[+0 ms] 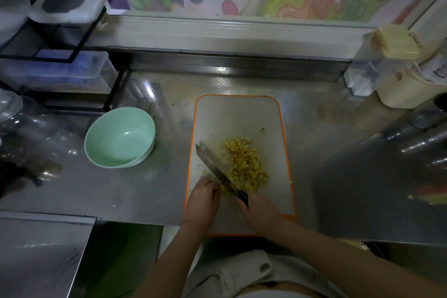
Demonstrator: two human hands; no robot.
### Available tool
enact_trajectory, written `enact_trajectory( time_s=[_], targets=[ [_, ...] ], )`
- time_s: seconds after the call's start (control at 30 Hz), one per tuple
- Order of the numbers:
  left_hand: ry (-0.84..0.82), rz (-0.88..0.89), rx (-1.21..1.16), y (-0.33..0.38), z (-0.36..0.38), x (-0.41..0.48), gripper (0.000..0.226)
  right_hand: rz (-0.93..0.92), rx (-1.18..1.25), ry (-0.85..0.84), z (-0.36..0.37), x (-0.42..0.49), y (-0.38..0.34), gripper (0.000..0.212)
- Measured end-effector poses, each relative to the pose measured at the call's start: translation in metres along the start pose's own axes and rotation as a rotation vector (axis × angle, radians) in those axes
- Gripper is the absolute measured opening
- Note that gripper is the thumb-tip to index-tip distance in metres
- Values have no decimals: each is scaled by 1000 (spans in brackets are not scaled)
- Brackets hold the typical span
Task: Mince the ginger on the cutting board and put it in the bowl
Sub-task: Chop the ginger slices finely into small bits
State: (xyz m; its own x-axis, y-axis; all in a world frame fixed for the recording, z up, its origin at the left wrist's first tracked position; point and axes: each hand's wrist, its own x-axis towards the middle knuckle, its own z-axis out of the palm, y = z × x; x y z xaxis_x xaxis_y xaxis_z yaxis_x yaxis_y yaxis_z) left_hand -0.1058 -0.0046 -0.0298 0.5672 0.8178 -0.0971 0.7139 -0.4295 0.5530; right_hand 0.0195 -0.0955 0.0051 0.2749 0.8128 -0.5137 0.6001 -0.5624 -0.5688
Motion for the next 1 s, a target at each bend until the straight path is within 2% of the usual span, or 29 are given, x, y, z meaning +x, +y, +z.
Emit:
enact_trajectory(
  time_s=[0.3,0.43,0.63,0.77,0.87,0.93,1.0],
  targets=[
    [-10,24,18,-1,0,-1,11,-66,6,-7,-13,16,18,39],
    [-35,42,15,-3,-1,0,14,-64,2,40,-14,17,14,31],
    [-114,60,65,-7,-1,-6,44,-84,30,79,-21,17,17,30],
    [-88,25,41,-5,1,-6,36,-109,34,94,-20,12,20,35],
    [-71,11,24,-3,3,-6,30,-139,23,112,-19,7,21,31],
    [-66,-4,16,-2,4,-6,29,-124,23,94,-20,3,21,28],
    [-61,-10,12,-1,6,-5,28,-99,15,86,-20,0,18,33]
  ],
)
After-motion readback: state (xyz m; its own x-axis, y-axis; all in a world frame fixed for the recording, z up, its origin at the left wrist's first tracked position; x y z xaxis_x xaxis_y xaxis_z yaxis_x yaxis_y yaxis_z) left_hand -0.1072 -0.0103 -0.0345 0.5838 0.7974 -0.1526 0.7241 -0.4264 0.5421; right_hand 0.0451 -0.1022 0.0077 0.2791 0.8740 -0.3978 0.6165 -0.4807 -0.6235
